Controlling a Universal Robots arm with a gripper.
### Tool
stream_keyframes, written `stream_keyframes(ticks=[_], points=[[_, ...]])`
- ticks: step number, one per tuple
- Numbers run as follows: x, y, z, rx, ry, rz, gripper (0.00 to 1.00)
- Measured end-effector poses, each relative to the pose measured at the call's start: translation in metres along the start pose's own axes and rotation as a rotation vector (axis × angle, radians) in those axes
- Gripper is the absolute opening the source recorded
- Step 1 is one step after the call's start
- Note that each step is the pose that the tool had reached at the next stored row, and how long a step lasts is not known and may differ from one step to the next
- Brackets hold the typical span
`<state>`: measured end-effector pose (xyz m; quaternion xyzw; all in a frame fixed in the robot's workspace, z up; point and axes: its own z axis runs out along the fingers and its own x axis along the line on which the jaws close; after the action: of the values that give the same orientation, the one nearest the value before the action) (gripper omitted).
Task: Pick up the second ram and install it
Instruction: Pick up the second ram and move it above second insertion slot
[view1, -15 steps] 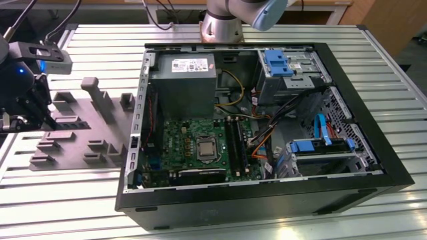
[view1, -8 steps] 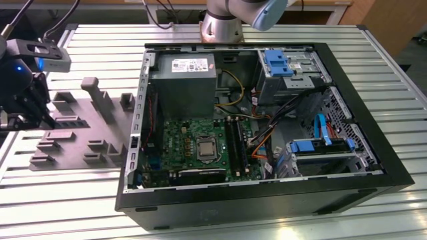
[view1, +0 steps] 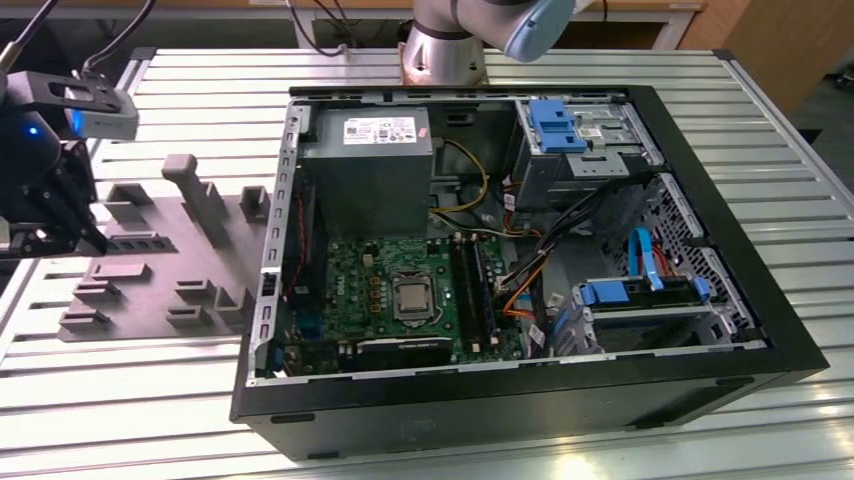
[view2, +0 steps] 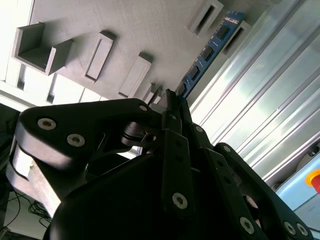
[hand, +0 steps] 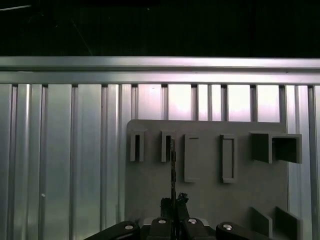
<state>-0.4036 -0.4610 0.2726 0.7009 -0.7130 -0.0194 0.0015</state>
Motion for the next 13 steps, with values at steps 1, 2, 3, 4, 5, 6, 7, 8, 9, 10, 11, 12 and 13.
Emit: stream_keyframes(ticks=[1, 2, 3, 4, 5, 6, 7, 8, 9, 10, 11, 12, 13], points=[[0.0000, 0.0000, -0.0007, 0.0000, 0.0000, 0.000, 0.14], [0.0000, 0.0000, -0.0014, 0.0000, 0.0000, 0.000, 0.14], [0.0000, 0.0001, -0.0022, 0.0000, 0.0000, 0.000, 0.14], [-0.0001, 0.0001, -0.0029, 0.0000, 0.0000, 0.000, 0.14], [-0.0001, 0.0001, -0.0035, 0.0001, 0.0000, 0.000, 0.14], [-0.0001, 0.0001, -0.0043, 0.0000, 0.0001, 0.000, 0.14], [-0.0001, 0.0001, -0.0050, 0.0000, 0.0000, 0.000, 0.14], [-0.0001, 0.0002, -0.0057, 0.0001, 0.0000, 0.000, 0.14], [-0.0002, 0.0002, -0.0065, 0.0000, 0.0000, 0.000, 0.14], [-0.0002, 0.0002, -0.0072, 0.0000, 0.0000, 0.000, 0.14], [-0.0002, 0.0002, -0.0079, 0.0000, 0.0000, 0.000, 0.14], [-0.0002, 0.0002, -0.0086, 0.0001, 0.0000, 0.000, 0.14], [-0.0002, 0.0003, -0.0093, 0.0000, 0.0000, 0.000, 0.14]])
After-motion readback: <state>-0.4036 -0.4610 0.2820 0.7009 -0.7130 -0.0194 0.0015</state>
